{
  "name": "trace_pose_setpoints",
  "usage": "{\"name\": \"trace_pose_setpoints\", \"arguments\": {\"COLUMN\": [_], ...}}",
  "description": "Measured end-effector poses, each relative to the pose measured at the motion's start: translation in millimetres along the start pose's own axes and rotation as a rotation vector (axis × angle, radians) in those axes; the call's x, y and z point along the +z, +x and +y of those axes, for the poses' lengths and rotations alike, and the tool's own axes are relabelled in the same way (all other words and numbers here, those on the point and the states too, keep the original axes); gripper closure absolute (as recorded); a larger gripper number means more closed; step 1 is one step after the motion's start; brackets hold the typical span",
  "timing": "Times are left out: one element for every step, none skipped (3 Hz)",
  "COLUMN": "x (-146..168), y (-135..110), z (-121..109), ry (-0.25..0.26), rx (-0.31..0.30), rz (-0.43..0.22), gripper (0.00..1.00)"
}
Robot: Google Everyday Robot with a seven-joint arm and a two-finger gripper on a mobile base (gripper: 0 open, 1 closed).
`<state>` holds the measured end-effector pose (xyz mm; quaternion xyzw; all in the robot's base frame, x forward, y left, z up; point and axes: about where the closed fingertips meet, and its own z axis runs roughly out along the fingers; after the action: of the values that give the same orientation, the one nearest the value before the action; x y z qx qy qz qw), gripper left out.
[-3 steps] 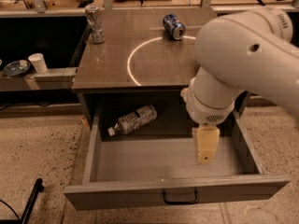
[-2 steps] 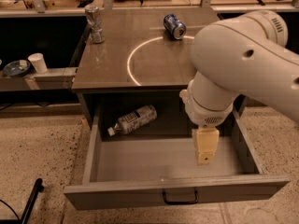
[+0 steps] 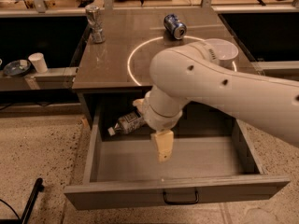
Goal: Pick blue plastic bottle from top drawer and place on counter
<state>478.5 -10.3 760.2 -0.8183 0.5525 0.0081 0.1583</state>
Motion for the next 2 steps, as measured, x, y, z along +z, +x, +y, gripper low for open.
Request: {"name": "trace_pose_setpoints", "arguments": {"x": [40, 83], "y": [-29, -43], "z": [-17, -22], "ry": [-0.018, -0.044], "rx": [-0.116, -0.169], "rz": [-0.083, -0.085], "gripper": [0.00, 0.00]}}
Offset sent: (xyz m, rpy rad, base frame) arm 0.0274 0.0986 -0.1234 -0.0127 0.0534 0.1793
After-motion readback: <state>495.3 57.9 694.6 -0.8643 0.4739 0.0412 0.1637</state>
